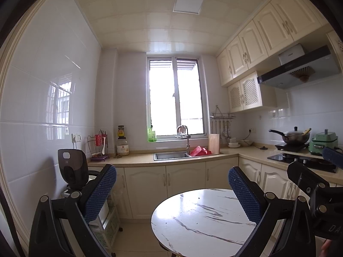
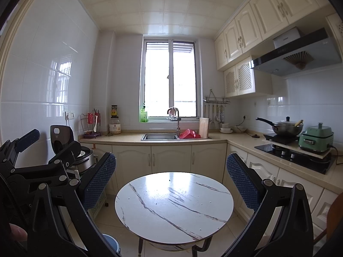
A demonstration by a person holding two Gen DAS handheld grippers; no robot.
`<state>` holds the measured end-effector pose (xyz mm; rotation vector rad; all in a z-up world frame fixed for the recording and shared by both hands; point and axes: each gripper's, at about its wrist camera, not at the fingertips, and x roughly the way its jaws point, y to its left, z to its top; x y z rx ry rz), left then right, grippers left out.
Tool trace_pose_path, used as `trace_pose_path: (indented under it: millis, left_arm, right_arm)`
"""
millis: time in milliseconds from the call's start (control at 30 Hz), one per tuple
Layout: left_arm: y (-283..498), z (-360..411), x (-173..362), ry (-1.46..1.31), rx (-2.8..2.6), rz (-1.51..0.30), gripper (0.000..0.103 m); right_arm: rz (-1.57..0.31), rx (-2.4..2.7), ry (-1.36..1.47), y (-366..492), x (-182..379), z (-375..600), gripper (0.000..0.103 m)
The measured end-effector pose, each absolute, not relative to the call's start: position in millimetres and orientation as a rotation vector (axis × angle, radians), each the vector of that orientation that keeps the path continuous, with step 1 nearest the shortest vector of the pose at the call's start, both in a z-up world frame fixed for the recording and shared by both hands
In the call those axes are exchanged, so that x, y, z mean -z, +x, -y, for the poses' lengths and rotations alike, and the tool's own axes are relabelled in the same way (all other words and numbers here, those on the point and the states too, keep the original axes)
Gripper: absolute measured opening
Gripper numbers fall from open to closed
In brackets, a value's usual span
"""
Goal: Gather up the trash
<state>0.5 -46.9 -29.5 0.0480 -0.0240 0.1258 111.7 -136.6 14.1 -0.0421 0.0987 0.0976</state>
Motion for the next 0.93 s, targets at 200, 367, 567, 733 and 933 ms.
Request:
trace_pose_path:
  millis: [200, 367, 567, 733, 933]
  left_arm:
    - [-0.6, 47.3, 28.0, 0.049, -0.127, 0.026, 0.102]
    - [-0.5, 48.0, 27.2, 0.049, -0.13, 0.026, 0.102]
    - [-0.2, 48.2, 27.0, 0.048, -0.131, 0.025, 0.102]
    - [-0.3, 46.3, 25.3, 0.05, -0.134, 0.023, 0.102]
    - [2.1, 44.1, 25.2, 0.049, -0.132, 0.014, 0.102]
  right_arm:
    - [-0.097, -0.1, -0.043, 111.5, -12.9, 137.3, 0.103]
    - [-0.099, -0.097, -0.043, 111.2, -13.1, 137.1, 0.103]
    - [-0.099, -0.1, -0.044, 112.6, -12.8, 138.9, 0.103]
    - [-0.1, -0.1, -0.046, 113.3, -11.6, 140.7, 0.103]
    - [-0.108, -0.104, -0.048, 116.3, -9.3, 142.6, 0.103]
